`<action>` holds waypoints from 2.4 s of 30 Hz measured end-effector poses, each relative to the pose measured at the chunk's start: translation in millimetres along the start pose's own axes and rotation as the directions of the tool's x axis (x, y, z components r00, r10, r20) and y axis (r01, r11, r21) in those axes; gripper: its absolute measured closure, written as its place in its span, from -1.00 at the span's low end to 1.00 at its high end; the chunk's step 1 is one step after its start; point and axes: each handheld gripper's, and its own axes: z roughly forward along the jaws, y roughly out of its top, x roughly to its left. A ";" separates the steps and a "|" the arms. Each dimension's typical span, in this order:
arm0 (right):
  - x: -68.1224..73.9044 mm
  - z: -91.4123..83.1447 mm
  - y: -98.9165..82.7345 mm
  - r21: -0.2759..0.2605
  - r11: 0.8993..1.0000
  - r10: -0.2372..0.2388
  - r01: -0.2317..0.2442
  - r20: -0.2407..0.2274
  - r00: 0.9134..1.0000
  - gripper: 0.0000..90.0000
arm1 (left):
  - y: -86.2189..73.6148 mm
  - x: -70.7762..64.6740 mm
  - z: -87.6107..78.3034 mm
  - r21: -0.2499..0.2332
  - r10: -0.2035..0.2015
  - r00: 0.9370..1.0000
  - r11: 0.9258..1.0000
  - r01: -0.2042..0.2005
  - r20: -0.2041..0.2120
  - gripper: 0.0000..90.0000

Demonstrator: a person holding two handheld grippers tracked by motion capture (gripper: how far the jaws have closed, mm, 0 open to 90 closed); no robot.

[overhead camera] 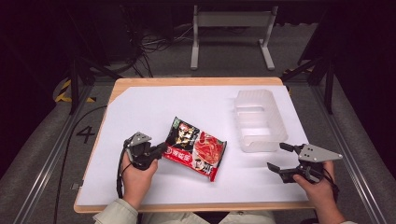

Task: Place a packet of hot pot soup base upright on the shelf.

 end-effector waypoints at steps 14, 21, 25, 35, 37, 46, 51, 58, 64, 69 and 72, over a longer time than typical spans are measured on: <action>0.3 -0.8 0.0 -0.001 1.000 -0.004 0.004 0.000 1.000 -0.69 | 34.5 -33.2 -8.7 -0.040 0.109 0.994 0.993 -0.109 0.009 0.97; 1.6 0.7 0.9 0.004 1.000 -0.010 0.010 -0.005 1.000 -0.69 | 51.5 -40.3 -13.7 -0.027 0.135 0.990 0.991 -0.134 0.034 0.97; 3.0 1.3 2.2 0.000 1.000 -0.015 0.015 -0.011 1.000 -0.69 | 59.6 -44.6 -18.6 -0.037 0.170 0.984 0.985 -0.169 0.045 0.98; 9.4 4.7 15.3 -0.059 0.998 -0.023 0.020 -0.047 0.999 -0.71 | 78.0 -55.0 -34.6 -0.091 0.234 0.971 0.969 -0.228 0.054 0.98; 10.4 5.6 17.7 -0.064 0.998 -0.023 0.020 -0.053 0.998 -0.71 | 80.5 -55.1 -37.2 -0.099 0.244 0.968 0.966 -0.238 0.055 0.98; 18.4 18.4 42.5 -0.091 0.996 -0.031 0.020 -0.122 0.992 -0.76 | 95.1 -52.8 -50.5 -0.151 0.314 0.939 0.944 -0.293 0.140 0.99; 21.2 25.0 54.5 -0.093 0.996 -0.034 0.019 -0.161 0.986 -0.79 | 101.5 -54.8 -59.2 -0.189 0.341 0.925 0.932 -0.309 0.168 0.99; 24.1 37.7 74.5 -0.108 0.994 -0.053 0.028 -0.239 0.969 -0.90 | 106.1 -53.5 -63.9 -0.205 0.372 0.906 0.920 -0.333 0.199 0.99; 30.3 55.0 89.0 -0.093 0.994 -0.075 0.054 -0.241 0.968 -0.82 | 106.7 -57.6 -63.5 -0.202 0.386 0.898 0.916 -0.347 0.210 1.00; 28.8 66.8 98.7 -0.113 0.993 -0.063 0.035 -0.258 0.964 -0.77 | 108.0 -60.0 -65.1 -0.213 0.400 0.889 0.910 -0.356 0.222 1.00; 29.0 75.6 107.1 -0.120 0.992 -0.065 0.033 -0.275 0.959 -0.74 | 108.5 -63.2 -66.4 -0.218 0.409 0.882 0.906 -0.363 0.234 1.00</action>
